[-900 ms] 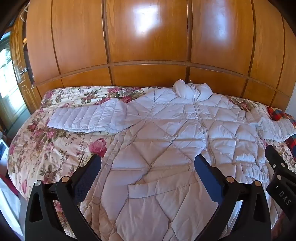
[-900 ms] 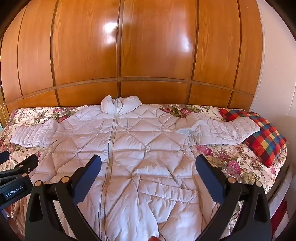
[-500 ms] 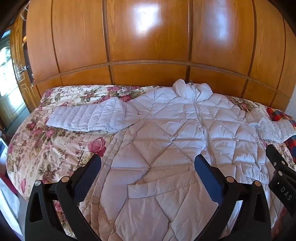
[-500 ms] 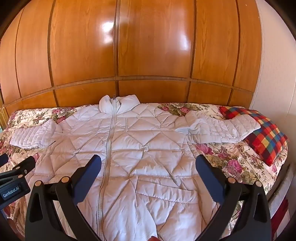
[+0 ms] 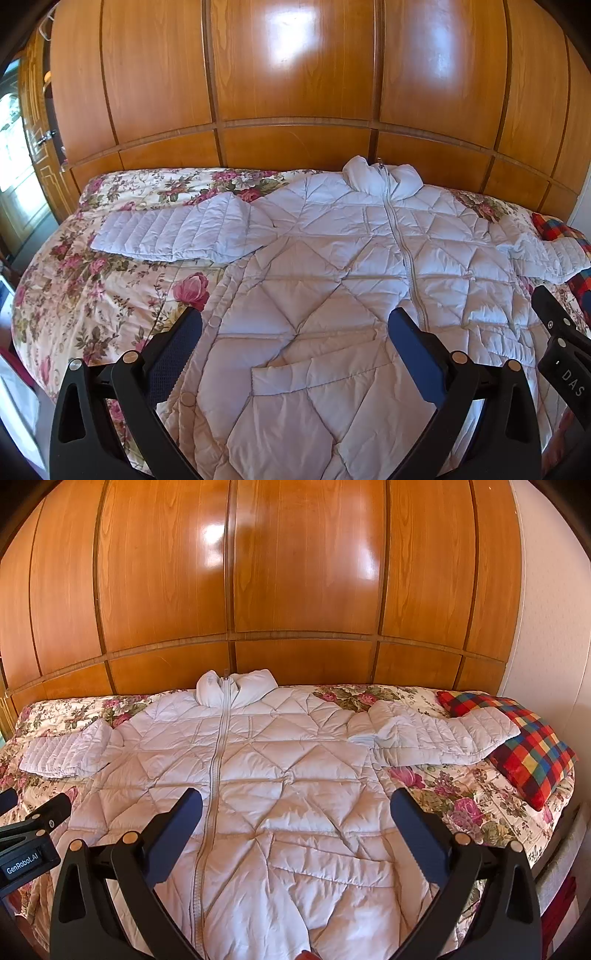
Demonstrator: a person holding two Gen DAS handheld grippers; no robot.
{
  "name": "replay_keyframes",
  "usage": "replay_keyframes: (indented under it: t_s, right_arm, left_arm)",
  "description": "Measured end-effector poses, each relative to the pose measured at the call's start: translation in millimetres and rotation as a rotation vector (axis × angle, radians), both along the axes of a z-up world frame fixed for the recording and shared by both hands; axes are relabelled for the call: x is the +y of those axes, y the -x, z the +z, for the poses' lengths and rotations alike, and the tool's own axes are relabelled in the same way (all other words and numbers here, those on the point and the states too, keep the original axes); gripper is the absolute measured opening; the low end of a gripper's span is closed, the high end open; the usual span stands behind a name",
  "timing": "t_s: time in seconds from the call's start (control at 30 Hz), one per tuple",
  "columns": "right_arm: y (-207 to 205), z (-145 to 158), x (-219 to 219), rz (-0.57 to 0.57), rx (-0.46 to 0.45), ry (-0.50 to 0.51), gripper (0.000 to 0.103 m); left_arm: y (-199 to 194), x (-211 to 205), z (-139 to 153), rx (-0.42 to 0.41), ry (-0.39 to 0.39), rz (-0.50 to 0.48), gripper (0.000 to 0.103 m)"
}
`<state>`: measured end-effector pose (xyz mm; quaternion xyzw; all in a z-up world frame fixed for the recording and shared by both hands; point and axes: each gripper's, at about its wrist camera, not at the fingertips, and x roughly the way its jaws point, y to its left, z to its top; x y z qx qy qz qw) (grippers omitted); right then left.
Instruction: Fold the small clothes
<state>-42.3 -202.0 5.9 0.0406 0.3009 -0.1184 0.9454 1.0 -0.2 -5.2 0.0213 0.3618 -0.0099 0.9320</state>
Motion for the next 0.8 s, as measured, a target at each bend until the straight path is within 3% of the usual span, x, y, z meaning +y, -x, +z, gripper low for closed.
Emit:
replay_keyframes:
  t_s: [0.8]
  right_arm:
    - [-1.8,-3.0,0.5,0.005,0.009,-0.008,0.101]
  left_arm:
    - [-2.3,0.8,-1.7,0.019,0.008,0.008,0.100]
